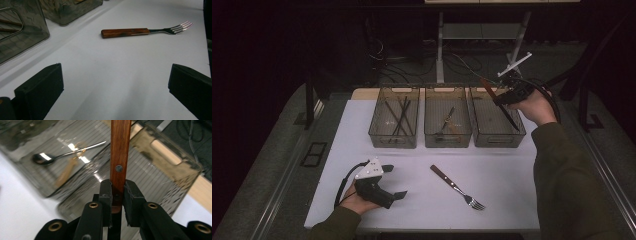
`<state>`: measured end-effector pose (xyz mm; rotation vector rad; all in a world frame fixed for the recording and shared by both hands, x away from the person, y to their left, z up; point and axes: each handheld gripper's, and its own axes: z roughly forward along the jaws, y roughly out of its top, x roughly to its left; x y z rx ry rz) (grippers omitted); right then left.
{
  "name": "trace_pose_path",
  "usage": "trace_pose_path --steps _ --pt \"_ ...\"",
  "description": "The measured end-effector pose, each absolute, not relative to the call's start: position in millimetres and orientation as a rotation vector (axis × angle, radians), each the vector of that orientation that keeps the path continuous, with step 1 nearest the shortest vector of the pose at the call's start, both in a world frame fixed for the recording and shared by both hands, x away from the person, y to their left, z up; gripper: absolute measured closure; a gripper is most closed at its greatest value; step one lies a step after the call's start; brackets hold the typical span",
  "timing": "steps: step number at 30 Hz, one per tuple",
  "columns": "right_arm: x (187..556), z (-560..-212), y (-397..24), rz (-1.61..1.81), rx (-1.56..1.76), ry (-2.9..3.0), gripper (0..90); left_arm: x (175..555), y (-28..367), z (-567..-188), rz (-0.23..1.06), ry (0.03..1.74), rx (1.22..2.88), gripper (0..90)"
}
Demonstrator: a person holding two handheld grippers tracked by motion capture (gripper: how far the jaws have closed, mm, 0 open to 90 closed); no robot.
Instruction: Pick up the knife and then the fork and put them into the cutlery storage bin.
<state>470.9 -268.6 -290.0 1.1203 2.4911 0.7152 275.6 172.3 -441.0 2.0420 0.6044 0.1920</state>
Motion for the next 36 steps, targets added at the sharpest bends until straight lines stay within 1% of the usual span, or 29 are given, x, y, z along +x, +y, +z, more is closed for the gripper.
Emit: trace_pose_path --steps 10,19,27,32,34,35,36 --pt "494.0 -320.7 -275.5 0.709 1.209 2.463 77.7 274.9 171.1 -440.9 0.185 0.601 2.044 0.0" --pt "497.3 -352.7 -276.6 0.651 1.278 2.491 77.6 275.1 171.2 -440.7 0.195 0.612 2.065 0.0" --pt "499.1 -369.8 -285.7 0.608 1.338 2.491 77.5 284.0 172.5 -442.9 0.204 0.645 2.054 0.0" --pt "499.8 -378.3 -288.0 0.580 1.374 2.487 76.9 282.3 172.7 -441.5 0.206 0.640 2.054 0.0" --pt "499.8 -379.8 -289.1 0.579 1.378 2.474 75.0 281.2 172.4 -441.2 0.208 0.640 2.046 0.0" --pt "499.7 -379.9 -289.5 0.576 1.381 2.465 69.5 281.1 172.6 -441.1 0.208 0.640 2.047 0.0" --pt "499.8 -379.5 -290.1 0.576 1.386 2.459 65.9 281.0 172.6 -441.1 0.206 0.642 2.047 0.0"
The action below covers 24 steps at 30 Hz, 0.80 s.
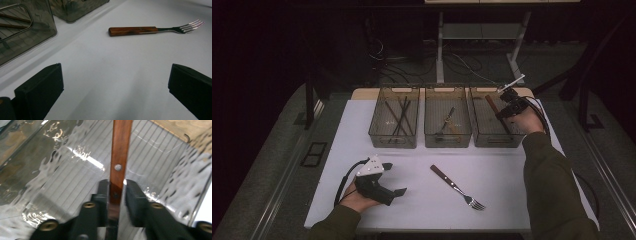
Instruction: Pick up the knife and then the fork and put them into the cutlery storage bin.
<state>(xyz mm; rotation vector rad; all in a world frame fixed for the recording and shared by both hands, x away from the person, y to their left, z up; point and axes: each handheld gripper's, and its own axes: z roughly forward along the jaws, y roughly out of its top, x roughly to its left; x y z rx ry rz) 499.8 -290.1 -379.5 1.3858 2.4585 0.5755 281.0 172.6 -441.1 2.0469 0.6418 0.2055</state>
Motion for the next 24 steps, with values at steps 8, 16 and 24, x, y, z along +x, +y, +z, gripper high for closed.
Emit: trace_pose_path --steps 8,16,24 --pt "485.8 -360.5 -293.2 0.692 1.374 2.404 53.9 279.4 172.0 -440.5 0.201 0.634 2.053 0.0" --pt "445.0 -339.0 -280.5 0.845 1.271 2.422 69.6 278.7 171.2 -440.2 0.202 0.631 2.051 0.0" --pt "398.9 -338.6 -258.3 0.927 1.124 2.533 86.9 278.2 170.8 -440.2 0.202 0.634 2.051 0.0"
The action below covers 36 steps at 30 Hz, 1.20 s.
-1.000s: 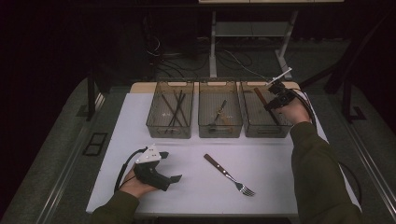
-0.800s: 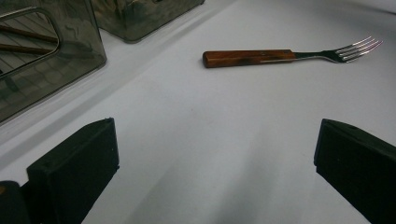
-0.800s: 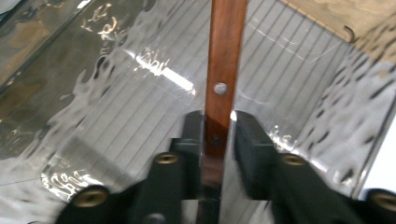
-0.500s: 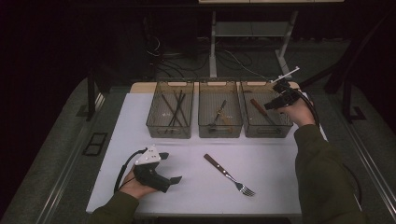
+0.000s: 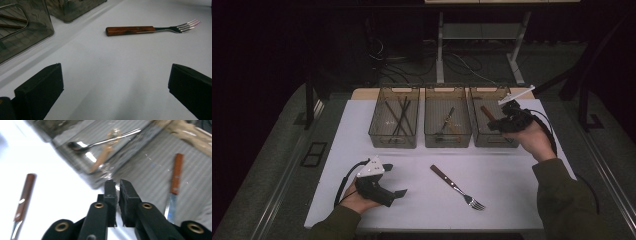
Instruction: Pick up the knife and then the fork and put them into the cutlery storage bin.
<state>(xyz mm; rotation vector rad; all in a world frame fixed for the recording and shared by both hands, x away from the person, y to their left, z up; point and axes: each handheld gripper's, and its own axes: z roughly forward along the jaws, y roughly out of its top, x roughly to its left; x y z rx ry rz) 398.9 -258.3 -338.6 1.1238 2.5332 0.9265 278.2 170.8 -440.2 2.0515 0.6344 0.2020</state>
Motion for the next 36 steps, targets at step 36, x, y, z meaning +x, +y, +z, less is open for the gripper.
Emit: trace_pose_path --steps 36 --pt "278.7 -422.9 -167.1 0.867 0.654 2.909 89.7 276.7 169.2 -440.4 0.201 0.636 2.056 0.0"
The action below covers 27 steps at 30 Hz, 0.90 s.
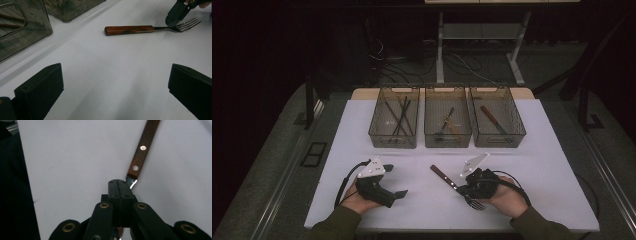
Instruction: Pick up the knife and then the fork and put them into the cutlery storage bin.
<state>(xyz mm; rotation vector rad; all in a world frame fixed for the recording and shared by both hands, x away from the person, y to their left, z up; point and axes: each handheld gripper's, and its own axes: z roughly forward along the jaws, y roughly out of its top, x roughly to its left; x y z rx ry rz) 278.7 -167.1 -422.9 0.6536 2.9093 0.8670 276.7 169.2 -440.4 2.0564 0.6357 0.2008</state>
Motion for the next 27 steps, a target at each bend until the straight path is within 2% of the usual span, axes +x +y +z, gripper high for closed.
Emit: trace_pose_path --steps 13,25,27 --pt "275.9 -430.4 -161.8 0.780 0.591 2.924 89.9 276.6 169.6 -440.0 0.206 0.634 2.060 0.0" --pt "289.4 -429.3 -173.1 0.761 0.644 2.882 89.8 276.7 169.3 -440.1 0.203 0.633 2.056 0.0" --pt "292.0 -423.8 -172.0 0.774 0.624 2.888 87.4 276.9 169.3 -440.1 0.202 0.633 2.057 0.0"
